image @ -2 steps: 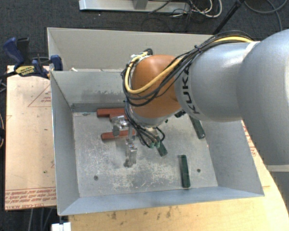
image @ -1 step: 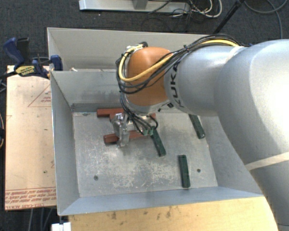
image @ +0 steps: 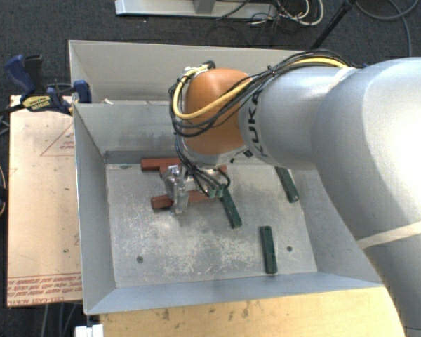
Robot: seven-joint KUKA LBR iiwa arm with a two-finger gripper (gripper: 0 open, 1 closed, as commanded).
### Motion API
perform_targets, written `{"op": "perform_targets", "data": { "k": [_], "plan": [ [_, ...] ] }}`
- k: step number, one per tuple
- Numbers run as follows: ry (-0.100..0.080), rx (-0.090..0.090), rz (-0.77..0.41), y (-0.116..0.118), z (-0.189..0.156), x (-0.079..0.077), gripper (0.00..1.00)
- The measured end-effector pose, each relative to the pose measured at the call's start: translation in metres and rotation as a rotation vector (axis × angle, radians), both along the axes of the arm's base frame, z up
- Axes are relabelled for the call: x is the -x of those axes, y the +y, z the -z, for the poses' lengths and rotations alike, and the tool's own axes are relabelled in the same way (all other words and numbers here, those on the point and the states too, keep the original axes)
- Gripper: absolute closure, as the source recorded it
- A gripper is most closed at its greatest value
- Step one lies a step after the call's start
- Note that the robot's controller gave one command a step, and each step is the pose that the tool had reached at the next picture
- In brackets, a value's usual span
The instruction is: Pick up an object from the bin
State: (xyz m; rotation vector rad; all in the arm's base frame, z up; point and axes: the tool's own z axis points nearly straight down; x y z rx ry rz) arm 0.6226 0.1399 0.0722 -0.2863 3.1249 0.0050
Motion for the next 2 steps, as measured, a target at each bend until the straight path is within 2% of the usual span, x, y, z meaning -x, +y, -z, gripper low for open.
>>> {"op": "perform_targets", "data": {
  "k": [1, 2],
  "plan": [
    [0.005, 0.002, 0.024, -0.013, -0.093, 0.022, 0.0],
    [0.004, 0.002, 0.041, -0.02, -0.154, 0.034, 0.0]
  ]
}}
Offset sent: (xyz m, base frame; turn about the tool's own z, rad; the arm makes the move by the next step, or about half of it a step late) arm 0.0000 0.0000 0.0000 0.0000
